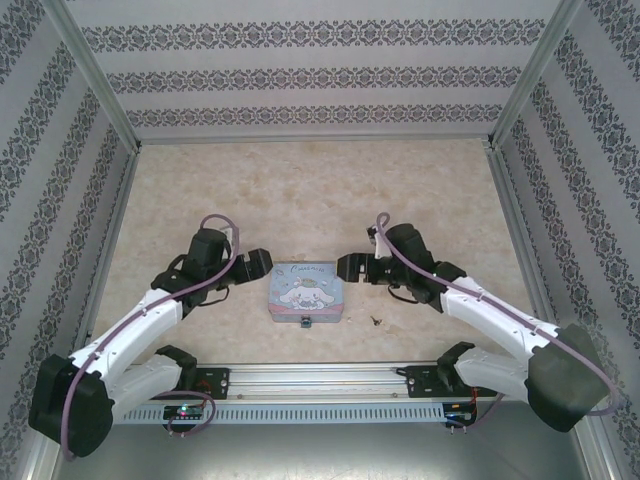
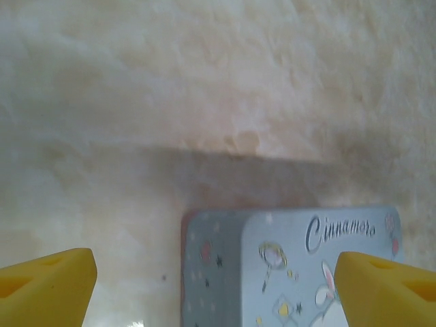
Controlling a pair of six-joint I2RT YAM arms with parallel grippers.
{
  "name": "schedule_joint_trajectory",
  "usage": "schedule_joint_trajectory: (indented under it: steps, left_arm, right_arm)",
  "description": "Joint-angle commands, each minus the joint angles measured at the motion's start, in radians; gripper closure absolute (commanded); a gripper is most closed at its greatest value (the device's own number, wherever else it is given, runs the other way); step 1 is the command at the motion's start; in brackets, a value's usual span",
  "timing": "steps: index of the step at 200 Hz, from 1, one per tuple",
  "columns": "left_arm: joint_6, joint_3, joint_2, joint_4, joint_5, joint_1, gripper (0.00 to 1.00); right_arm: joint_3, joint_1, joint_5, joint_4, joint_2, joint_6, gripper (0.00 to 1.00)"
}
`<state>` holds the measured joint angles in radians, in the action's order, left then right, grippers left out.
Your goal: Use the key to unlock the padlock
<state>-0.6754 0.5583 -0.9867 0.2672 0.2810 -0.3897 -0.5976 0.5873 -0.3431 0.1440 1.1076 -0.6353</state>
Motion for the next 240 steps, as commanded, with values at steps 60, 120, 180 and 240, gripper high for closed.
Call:
schedule_joint_trajectory:
  steps: [60,120,180,240]
  left_arm:
    - [-0.139,-0.090,0.050,-0.049,0.056,-0.129,0.19]
    - [-0.139,-0.092,-0.095,-0.189,0.081,-0.162,0.21]
    - [-0.165,-0.026,-0.305,-0.377,0.094,-0.161,0.21]
    - [-0.051,0.201,-0.560,-0.398,0.054,-0.138,0.19]
  right_arm:
    - [0.022,0.150,0.105,0.031,0.061,-0.122,0.22]
    - [-0.018,0.189,0.136,-0.010,0.165,-0.153,0.32]
    - [-0.095,0.138,0.170,-0.066,0.283,-0.175,0.56]
    - [-0.256,0.018,0.128,-0.111,0.454,-0.151,0.59]
